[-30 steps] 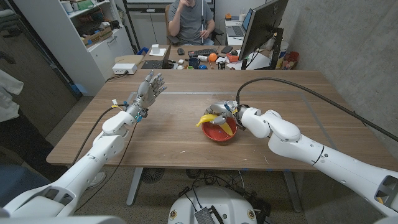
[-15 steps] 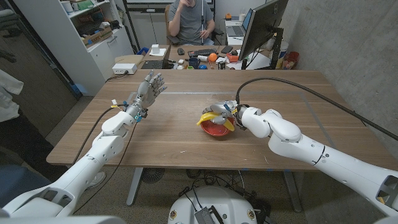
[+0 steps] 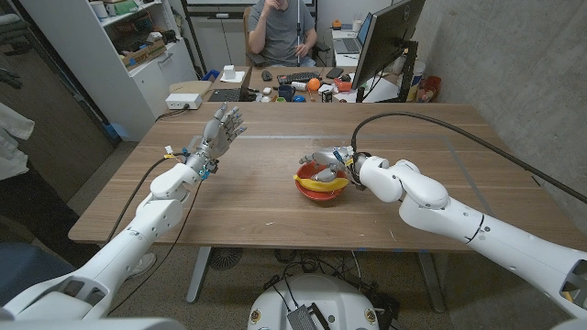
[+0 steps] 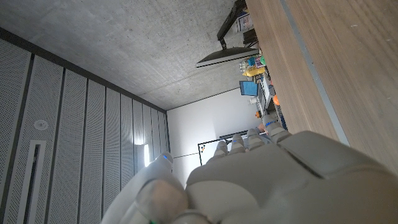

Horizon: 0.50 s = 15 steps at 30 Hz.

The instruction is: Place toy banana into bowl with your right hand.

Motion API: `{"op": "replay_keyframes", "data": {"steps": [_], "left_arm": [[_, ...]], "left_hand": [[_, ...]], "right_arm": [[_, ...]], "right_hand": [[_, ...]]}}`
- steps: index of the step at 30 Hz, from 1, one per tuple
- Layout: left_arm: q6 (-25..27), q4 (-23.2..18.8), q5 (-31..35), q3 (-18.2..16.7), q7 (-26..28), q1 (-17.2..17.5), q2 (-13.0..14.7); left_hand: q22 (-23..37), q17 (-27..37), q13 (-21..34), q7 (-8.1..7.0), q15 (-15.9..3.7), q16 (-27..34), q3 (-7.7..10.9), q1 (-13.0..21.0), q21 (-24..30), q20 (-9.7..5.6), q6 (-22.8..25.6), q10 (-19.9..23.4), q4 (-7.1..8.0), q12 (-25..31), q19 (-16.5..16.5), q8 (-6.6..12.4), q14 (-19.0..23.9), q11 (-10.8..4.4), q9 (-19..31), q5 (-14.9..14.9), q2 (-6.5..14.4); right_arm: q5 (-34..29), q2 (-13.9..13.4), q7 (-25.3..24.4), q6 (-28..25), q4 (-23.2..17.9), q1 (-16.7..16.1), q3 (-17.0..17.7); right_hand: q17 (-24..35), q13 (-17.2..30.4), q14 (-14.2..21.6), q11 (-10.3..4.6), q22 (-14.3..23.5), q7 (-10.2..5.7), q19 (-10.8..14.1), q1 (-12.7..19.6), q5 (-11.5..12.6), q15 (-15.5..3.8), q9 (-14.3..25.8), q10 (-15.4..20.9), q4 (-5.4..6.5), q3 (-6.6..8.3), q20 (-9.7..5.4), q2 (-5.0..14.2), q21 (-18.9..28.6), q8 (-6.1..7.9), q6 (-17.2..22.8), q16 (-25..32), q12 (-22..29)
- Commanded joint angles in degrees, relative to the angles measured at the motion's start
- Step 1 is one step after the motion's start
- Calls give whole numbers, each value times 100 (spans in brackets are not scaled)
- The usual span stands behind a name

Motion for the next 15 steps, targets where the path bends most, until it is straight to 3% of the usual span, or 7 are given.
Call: {"op": "replay_keyframes", "data": {"steps": [1, 15], "left_arm": [[15, -26, 11, 9, 17, 12, 4], [-4, -35, 17, 1, 26, 23, 11]], "left_hand": [[30, 23, 21, 12, -9, 6, -24, -18, 1, 15, -360, -561, -3, 38, 11, 29, -778, -5, 18, 22, 362], [29, 23, 21, 14, -9, 5, -28, -16, -2, 9, -362, -561, -5, 38, 15, 27, -779, -4, 18, 23, 359]], "right_arm": [[120, -59, -284, 129, -65, -94, 156], [28, -75, -324, 165, -151, -26, 223]], "right_hand": [[11, 15, -12, 34, 1, 26, 34, -128, 23, -185, 24, -1, 50, -59, 45, -17, -34, -7, -44, 2, -23], [-19, 21, -32, 109, 1, 122, 66, -368, 46, -127, 26, 58, 142, -159, 91, -84, -117, 40, -33, 9, -59]]}}
